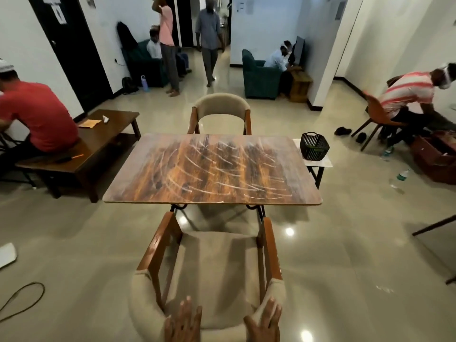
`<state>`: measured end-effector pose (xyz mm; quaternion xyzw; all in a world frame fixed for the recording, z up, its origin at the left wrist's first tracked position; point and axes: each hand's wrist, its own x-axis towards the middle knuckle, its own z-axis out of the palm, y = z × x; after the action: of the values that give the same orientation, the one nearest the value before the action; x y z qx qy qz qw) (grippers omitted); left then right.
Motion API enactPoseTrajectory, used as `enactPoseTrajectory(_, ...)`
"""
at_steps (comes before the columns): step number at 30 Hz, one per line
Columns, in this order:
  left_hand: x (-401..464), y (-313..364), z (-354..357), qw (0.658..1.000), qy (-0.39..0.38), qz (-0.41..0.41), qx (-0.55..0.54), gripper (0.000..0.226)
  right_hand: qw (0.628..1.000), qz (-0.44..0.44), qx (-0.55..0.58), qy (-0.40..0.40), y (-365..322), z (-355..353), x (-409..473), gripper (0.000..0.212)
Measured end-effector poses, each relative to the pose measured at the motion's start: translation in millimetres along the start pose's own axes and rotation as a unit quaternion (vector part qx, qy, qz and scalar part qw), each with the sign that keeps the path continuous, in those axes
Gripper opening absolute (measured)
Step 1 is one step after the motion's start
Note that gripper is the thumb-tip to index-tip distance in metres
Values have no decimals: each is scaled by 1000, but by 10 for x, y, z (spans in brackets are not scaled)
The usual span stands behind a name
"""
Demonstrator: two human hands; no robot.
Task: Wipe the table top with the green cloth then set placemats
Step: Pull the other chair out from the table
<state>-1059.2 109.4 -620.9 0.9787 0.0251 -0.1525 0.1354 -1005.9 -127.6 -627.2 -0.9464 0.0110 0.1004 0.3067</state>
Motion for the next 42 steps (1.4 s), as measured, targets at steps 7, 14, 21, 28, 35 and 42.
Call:
enactPoseTrajectory(7,215,310,-694,994,-102,-27,37,123,969,58,-173,-170,-452,-584,236,77)
enactPoseTrajectory(14,264,79,-755,996,-74,43,4,142,959,-23,-227,-168,-396,-648,181,106)
enactPoseTrajectory(21,119,-247,-786,997,-12,67,21,137,965,-36,-224,-132,-565,-429,-26,100)
enactPoseTrajectory(28,107,-245,-644,998,-55,25,12,125,972,39,-194,-124,-657,-338,-129,83)
enactPoseTrajectory(35,186,-244,-598,999,-43,10,18,124,978,49,-168,-116,-676,-270,-30,69)
enactPoseTrajectory(42,281,-326,-408,999,-41,-1,31,148,973,53,-170,-147,-710,-328,25,64)
